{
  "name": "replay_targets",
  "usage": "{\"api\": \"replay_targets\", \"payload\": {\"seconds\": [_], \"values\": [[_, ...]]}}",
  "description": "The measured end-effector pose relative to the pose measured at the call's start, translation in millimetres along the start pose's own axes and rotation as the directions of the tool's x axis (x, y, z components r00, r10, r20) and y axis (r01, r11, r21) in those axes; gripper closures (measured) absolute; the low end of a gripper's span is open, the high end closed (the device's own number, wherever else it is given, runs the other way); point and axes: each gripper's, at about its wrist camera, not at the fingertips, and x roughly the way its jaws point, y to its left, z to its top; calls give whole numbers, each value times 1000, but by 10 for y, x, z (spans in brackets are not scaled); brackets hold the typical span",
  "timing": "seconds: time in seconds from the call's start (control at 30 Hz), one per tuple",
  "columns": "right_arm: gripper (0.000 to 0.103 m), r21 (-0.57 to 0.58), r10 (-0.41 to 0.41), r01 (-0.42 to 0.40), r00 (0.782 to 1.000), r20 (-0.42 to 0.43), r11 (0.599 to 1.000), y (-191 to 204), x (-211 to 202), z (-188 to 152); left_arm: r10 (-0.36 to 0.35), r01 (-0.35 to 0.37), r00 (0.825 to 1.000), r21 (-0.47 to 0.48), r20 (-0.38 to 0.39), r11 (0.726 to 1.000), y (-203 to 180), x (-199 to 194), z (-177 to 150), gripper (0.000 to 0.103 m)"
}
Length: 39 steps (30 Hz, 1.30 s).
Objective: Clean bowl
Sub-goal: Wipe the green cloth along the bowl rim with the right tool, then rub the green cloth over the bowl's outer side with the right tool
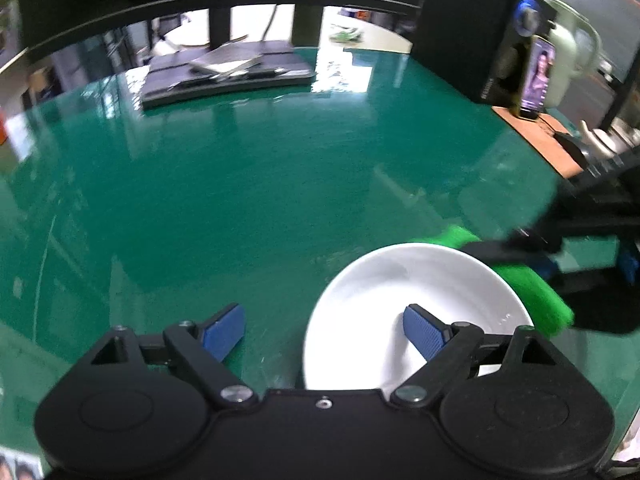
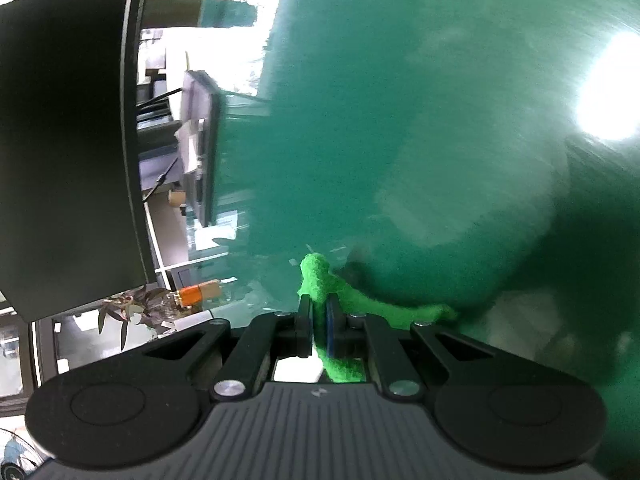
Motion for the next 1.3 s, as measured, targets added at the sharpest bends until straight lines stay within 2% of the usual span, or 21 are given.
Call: {"api": "replay_targets", "payload": {"seconds": [0.13, 0.2, 0.27, 0.33, 0.4, 0.47, 0.5, 0.53, 0.7, 0.8, 0.9, 0.97, 1.07, 1.2, 1.3], "values": [[95, -8, 16, -16, 1000, 8, 1000, -6, -22, -45, 74, -74, 997, 17, -10, 997, -43, -91, -88, 14], [95, -30, 24, -23, 1000, 6, 999, 33, -13, -45, 72, -72, 997, -3, -14, 997, -31, -105, -100, 14], [95, -48, 27, -27, 1000, 0, 998, 66, 10, -35, 59, -59, 998, -31, -21, 998, -32, -101, -98, 19], [95, -66, 36, -38, 999, -30, 997, 130, 104, 12, 49, -49, 999, -40, -19, 998, -65, -106, -92, 32], [95, -83, 49, -54, 997, -66, 995, 172, 180, 51, 61, -61, 998, -36, -16, 997, -125, -114, -83, 34], [95, -80, 56, -63, 994, -89, 995, 164, 185, 80, 96, -96, 995, -29, -19, 995, -201, -121, -58, 40], [95, -74, 62, -70, 993, -104, 995, 152, 178, 100, 99, -100, 995, -34, -18, 994, -224, -124, -43, 52], [95, -62, 75, -83, 989, -124, 995, 123, 158, 131, 96, -97, 995, -43, -21, 994, -231, -122, -34, 58], [95, 7, 120, -120, 977, -175, 993, -102, 24, 231, 111, -116, 993, -104, -49, 988, -265, -90, 26, 57], [95, 32, 128, -124, 973, -194, 992, -90, 181, 264, 128, -134, 990, -111, -58, 985, -297, -92, 20, 57], [96, 0, 144, -148, 965, -219, 989, 25, 369, 245, 139, -147, 988, -119, -72, 982, -310, -88, 37, 57], [97, -24, 151, -161, 962, -227, 987, 81, 397, 217, 148, -155, 986, -102, -80, 983, -329, -84, 57, 56], [97, -55, 183, -201, 955, -234, 978, 54, 220, 231, 153, -160, 984, -74, -90, 984, -346, -69, 89, 55], [97, -10, 187, -194, 956, -224, 981, -54, 146, 277, 139, -144, 985, -48, -100, 988, -334, -56, 118, 54], [97, 9, 193, -195, 957, -215, 981, -28, 329, 249, 137, -139, 985, -6, -102, 990, -355, -51, 132, 54]]}}
